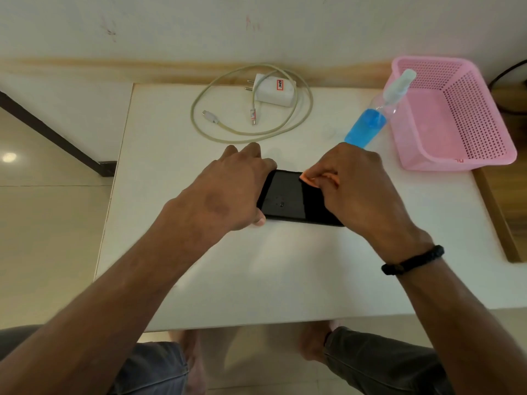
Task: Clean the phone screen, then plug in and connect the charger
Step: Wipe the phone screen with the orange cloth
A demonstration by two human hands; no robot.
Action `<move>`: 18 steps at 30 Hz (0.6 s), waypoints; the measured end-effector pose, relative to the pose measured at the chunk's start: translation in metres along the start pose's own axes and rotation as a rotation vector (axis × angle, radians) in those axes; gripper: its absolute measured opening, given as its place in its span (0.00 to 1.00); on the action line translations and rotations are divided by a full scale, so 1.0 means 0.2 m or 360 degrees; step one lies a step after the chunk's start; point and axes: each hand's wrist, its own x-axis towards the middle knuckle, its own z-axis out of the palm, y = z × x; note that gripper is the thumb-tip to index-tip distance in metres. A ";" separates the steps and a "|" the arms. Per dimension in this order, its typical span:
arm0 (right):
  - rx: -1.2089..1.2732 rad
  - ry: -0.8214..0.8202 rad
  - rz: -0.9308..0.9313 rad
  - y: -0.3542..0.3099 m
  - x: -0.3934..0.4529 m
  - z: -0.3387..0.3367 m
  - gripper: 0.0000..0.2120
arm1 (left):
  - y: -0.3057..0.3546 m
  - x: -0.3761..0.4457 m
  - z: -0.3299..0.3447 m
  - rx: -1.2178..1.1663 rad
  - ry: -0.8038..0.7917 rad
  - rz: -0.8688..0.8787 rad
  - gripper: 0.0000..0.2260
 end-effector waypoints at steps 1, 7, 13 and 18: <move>-0.0019 -0.0047 -0.0043 -0.02 0.00 0.01 0.12 | 0.00 0.00 0.00 -0.0013 0.0013 -0.0003 0.32; -0.0027 -0.0420 -0.0124 -0.04 -0.03 -0.02 0.12 | 0.00 0.00 0.01 -0.0030 0.0026 -0.0011 0.31; -0.0141 -0.0673 -0.0162 0.00 -0.02 -0.07 0.11 | -0.01 0.01 0.01 -0.0067 0.0011 -0.0011 0.31; -0.0070 -0.0820 -0.0112 0.06 -0.02 -0.15 0.11 | -0.01 0.01 0.00 -0.0097 -0.0015 -0.0014 0.31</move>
